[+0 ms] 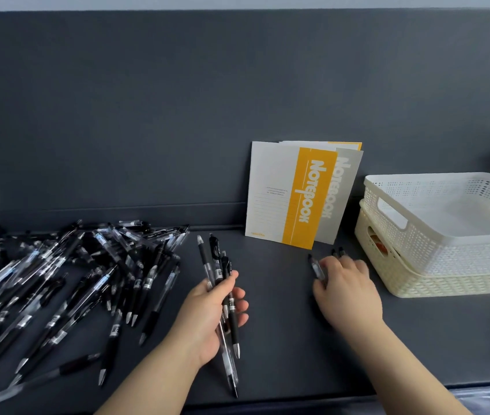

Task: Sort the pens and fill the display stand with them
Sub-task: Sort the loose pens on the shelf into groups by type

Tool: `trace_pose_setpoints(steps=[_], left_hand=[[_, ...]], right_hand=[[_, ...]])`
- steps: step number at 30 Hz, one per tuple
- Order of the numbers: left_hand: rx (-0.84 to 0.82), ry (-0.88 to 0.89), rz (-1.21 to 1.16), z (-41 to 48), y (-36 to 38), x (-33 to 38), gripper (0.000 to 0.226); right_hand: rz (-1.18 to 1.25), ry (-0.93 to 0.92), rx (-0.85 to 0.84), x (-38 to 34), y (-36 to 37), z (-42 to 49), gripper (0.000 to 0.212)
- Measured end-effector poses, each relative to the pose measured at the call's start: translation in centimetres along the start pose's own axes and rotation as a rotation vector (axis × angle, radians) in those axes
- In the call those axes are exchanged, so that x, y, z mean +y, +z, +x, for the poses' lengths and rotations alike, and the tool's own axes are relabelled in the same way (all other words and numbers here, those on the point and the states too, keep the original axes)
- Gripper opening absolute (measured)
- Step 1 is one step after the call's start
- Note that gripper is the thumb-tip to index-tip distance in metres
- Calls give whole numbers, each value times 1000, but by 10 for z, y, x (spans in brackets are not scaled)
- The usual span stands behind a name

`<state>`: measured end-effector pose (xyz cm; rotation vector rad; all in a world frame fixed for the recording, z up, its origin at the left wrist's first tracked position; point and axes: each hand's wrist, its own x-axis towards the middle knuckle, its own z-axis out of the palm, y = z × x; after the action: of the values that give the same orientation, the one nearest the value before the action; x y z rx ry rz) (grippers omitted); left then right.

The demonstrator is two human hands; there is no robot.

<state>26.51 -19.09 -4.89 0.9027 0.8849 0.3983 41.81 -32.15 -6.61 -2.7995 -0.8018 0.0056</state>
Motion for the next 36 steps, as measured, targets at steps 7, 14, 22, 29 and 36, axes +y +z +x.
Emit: trace_pose_setpoints(steps=[7,14,22,29,36], left_hand=[[-32,-27,-18,3,4,-1,14],[-20,23,-27,2,1,8,17],[96,135,-49,-1,-33,30,21],[-28,54,-18,-6,-36,28,23],[-392,-32,166,-16,-4,18,18]], right_hand=[[149,41,-160,1,5,0,52],[320,-281,-289,-59,13,-26,56],[162,-340,-382,-122,41,-19,60],[556,-227,-245,-115,27,-19,49],[1488,-2,-609,-81,-16,-36,25]])
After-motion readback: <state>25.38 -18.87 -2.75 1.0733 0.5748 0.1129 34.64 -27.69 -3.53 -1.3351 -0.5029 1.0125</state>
